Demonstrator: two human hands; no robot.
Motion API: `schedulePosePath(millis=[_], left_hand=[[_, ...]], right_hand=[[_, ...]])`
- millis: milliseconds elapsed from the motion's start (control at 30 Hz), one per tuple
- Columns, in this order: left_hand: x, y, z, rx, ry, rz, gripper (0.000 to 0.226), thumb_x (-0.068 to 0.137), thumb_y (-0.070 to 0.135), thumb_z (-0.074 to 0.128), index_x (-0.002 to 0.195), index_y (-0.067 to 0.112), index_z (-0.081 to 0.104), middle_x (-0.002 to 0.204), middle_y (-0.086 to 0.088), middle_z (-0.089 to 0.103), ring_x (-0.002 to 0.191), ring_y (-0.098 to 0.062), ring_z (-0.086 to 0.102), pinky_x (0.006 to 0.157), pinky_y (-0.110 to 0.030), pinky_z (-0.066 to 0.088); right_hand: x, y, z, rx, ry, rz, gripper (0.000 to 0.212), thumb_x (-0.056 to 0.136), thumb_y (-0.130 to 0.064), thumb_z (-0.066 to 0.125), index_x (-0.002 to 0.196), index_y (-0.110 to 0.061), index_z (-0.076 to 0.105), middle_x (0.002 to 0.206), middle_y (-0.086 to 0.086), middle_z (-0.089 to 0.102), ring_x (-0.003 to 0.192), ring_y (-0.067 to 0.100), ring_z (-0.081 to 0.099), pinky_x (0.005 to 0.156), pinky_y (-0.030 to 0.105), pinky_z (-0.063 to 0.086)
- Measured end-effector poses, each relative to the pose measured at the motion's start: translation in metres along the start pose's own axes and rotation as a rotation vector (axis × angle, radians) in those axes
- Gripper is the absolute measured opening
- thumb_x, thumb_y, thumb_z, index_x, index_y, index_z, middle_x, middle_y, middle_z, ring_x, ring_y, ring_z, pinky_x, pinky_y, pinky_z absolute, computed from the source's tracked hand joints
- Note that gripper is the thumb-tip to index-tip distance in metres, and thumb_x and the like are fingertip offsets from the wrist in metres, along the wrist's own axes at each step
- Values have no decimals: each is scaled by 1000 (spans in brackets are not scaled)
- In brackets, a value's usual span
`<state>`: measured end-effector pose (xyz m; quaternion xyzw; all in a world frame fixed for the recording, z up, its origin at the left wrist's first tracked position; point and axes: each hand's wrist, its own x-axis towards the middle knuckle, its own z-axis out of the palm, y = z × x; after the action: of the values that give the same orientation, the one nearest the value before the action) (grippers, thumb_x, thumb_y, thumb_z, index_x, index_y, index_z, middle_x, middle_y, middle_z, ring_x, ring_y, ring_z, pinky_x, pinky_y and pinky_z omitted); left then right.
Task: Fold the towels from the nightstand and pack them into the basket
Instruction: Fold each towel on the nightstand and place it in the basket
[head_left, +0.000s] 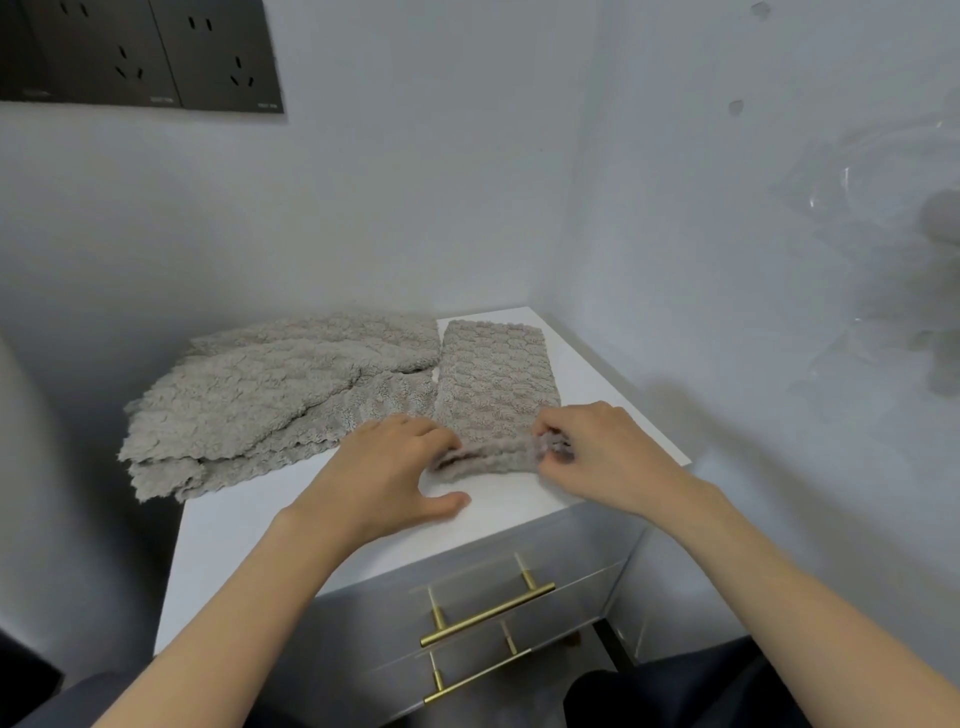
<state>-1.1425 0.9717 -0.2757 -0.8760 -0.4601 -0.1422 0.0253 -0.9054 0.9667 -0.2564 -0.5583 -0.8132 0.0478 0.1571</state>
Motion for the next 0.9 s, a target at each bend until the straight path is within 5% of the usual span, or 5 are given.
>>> schedulePosePath(millis=[167,367,567,733,900], left_hand=[[7,8,4,84,123,-9,25,95,45,43,106,25,52,97,6,63,95,-20,55,75,-31,34],[23,-7,9,-369,55,-302,45,91,51,52,71,12,63,76,-9,66,76,-25,61,64,-31,44],[31,-13,20,-506,72,-480,63,86,48,62,45,19,24,41,7,20,37,-13,21,47,-27,16],[32,-5,25,-346,98,-626,62,83,56,59,43,17,34,33,8,31,53,-9,43,79,-37,28],[35,-2,27,-318,101,-648,58,82,54,59,43,17,36,39,8,34,63,-16,47,77,-36,24]], right_hand=[[5,10,-6,192,-20,107,14,81,-23,59,94,-27,62,67,-11,55,55,3,43,58,22,33],[9,18,1,296,-85,157,8,89,-22,52,93,-28,51,60,-10,47,55,8,38,56,26,29],[13,28,10,225,-67,237,9,97,-31,50,95,-23,54,73,-13,52,74,13,47,66,30,35],[13,21,11,64,48,277,9,95,-29,56,96,-21,59,81,-9,54,90,18,51,71,32,39],[5,-15,12,-32,291,-76,21,92,-9,55,108,-17,67,104,-5,59,103,17,50,83,25,36]])
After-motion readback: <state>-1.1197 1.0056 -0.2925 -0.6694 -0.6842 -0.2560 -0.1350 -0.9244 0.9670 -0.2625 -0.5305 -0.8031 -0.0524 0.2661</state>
